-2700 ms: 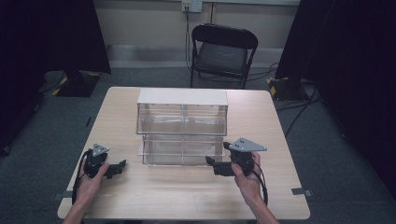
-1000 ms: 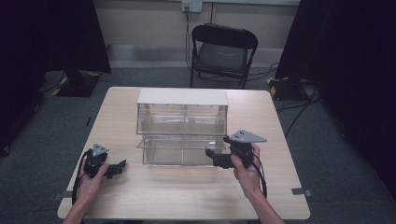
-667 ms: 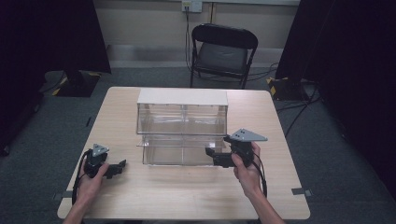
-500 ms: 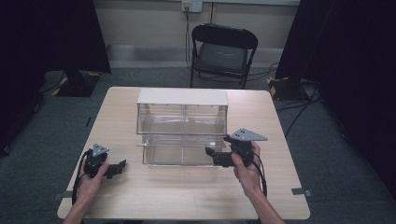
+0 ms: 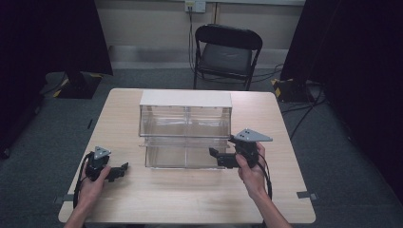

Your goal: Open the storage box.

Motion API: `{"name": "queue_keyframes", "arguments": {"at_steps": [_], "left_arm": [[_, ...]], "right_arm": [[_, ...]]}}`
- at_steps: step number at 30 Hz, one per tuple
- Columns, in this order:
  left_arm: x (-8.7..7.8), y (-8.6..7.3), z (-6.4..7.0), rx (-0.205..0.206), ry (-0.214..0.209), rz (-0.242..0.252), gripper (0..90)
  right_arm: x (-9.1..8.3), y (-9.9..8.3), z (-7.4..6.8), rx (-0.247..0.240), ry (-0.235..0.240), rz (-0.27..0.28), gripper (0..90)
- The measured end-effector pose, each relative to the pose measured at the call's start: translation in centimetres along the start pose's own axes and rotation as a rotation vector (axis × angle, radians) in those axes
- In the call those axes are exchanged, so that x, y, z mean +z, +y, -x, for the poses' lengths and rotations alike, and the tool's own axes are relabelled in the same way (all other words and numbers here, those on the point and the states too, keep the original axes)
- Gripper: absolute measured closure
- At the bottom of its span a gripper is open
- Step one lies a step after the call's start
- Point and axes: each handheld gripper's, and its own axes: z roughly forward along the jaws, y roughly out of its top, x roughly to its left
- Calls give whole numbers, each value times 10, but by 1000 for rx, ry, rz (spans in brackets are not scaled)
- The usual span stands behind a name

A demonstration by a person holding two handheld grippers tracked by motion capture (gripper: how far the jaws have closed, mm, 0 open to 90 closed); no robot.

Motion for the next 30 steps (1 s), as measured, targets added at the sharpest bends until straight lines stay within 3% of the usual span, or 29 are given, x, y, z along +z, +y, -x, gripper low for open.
{"name": "queue_keyframes", "arguments": {"at_steps": [20, 30], "left_arm": [[0, 0, 0, 0, -1, 0, 105], [0, 0, 0, 0, -2, 0, 105]], "right_arm": [[3, 6, 3, -2, 2, 41, 115], [6, 6, 4, 19, 20, 63, 70]]}}
